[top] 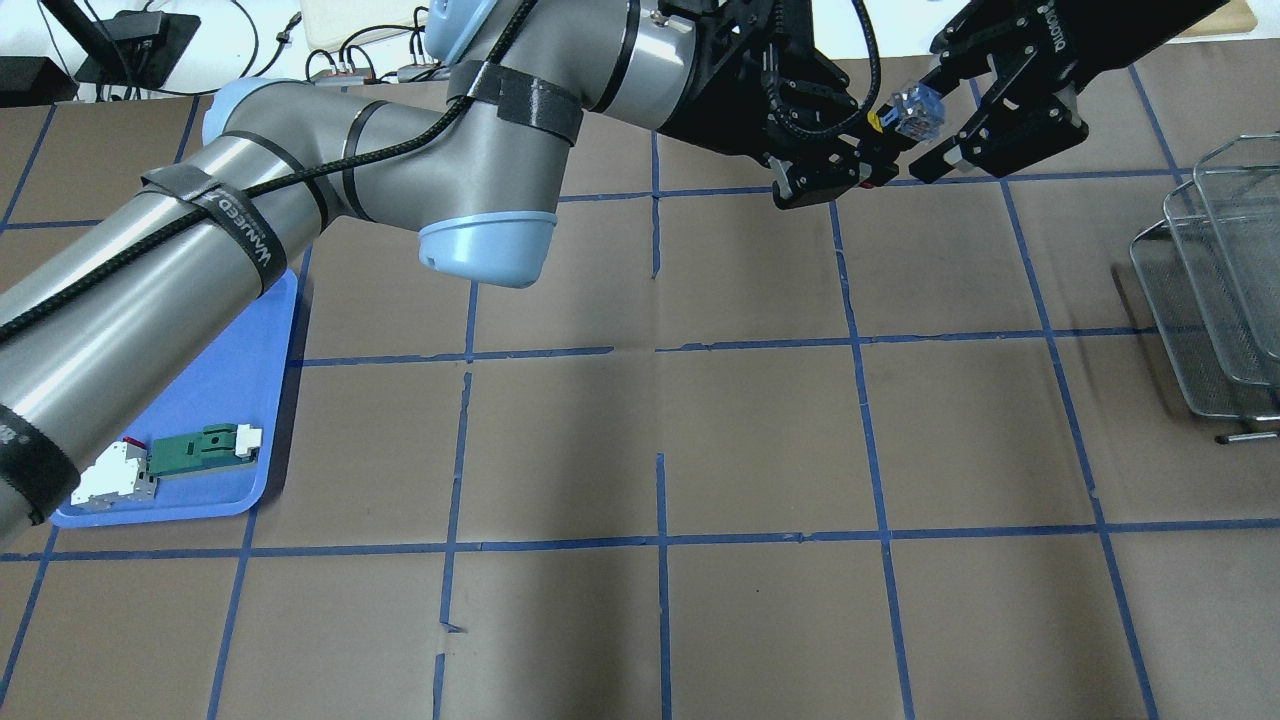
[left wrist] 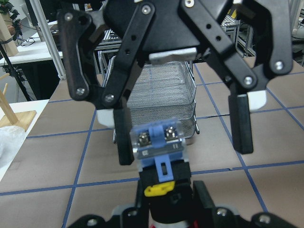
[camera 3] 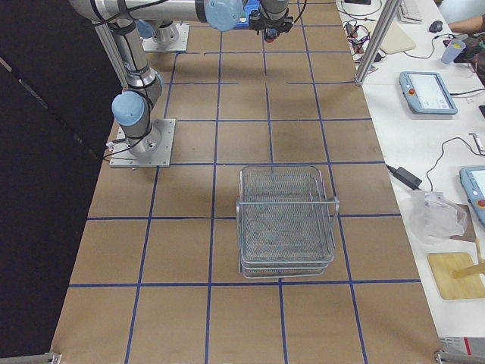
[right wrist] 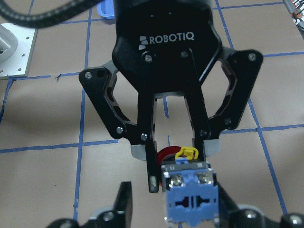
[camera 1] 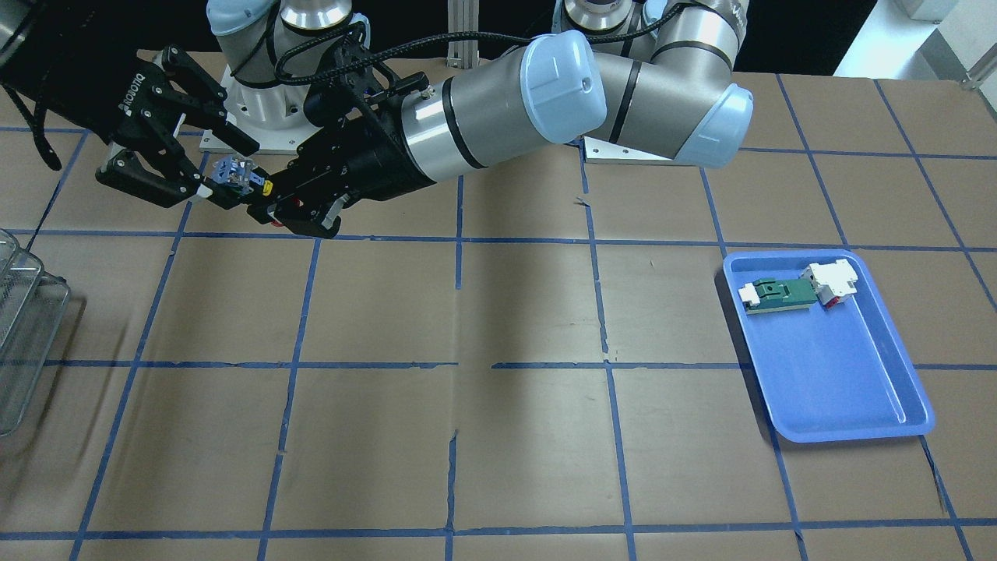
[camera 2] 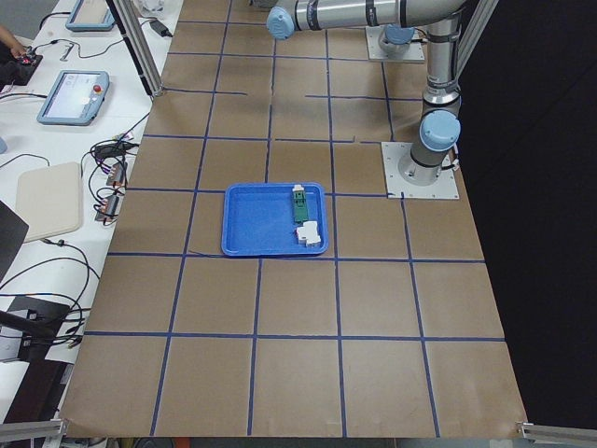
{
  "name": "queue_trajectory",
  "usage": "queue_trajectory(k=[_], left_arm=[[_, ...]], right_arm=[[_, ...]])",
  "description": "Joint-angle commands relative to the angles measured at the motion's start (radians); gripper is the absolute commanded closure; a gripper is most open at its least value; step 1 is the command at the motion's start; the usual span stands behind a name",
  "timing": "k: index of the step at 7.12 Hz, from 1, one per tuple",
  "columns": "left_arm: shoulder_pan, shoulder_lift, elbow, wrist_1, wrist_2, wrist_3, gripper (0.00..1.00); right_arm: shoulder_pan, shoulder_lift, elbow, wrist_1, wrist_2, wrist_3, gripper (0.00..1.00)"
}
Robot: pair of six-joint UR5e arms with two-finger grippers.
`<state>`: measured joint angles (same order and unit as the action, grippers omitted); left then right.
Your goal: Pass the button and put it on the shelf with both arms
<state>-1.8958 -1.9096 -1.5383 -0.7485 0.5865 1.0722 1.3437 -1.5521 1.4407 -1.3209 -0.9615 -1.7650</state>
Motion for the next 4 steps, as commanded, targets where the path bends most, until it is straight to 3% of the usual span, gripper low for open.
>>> queue_trajectory(k=[1,2,3,4], left_arm=[[0.000,0.006,0.000,0.000,0.004,-0.003,1.00],[-0.008,0.024,0.001,-0.003,0.018,-0.006,0.71],[-0.008,0.024,0.000,-0.005,0.016,-0.017,0.09],[-0.006,0.027,0.000,-0.008,0.018,-0.020,0.05]], right_arm=[[-0.001,-0.002,-0.003,-0.001,-0.002,-0.004,0.68],[-0.001,-0.003,-0.003,-0.001,-0.006,-0.004,0.95],[-0.001,-0.002,-0.005,-0.004,-0.009,-0.004,1.00],[-0.001,-0.002,-0.005,-0.004,-0.010,-0.004,1.00]])
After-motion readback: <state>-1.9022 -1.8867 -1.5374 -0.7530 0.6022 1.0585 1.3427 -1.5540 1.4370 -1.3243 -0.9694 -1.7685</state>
